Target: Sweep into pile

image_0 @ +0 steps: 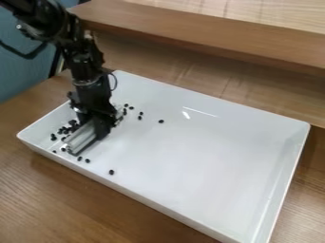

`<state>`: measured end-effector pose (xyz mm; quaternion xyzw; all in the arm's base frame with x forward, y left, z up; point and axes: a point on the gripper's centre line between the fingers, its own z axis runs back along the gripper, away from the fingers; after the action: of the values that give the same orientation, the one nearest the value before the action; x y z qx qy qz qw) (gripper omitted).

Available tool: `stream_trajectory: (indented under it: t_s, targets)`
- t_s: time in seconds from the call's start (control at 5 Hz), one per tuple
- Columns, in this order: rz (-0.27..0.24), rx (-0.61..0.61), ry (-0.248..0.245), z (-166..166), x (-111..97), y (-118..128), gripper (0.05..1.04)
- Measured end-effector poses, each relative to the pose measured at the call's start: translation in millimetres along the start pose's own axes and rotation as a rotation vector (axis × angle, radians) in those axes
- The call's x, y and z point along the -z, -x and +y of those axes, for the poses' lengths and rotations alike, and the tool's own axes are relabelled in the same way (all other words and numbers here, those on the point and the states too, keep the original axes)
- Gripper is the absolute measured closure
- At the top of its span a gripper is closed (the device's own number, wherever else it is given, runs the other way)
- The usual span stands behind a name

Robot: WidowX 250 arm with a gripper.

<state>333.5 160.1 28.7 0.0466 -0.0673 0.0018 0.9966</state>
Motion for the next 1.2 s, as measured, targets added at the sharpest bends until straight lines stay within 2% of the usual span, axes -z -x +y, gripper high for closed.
stream_trajectory:
  t_s: [0.2, 0.4, 0.8, 1.0, 1.2]
  targets:
    - [0.003, -0.011, 0.002, 7, 0, 1, 0.685]
    - [0.012, -0.016, 0.034, 9, 1, -1, 0.620]
    - [-0.005, -0.049, 0.157, -4, -4, -8, 0.094]
    - [-0.014, -0.050, 0.171, -4, -10, -10, 0.081]
    - [-0.034, -0.065, 0.162, -1, -27, -11, 0.084]
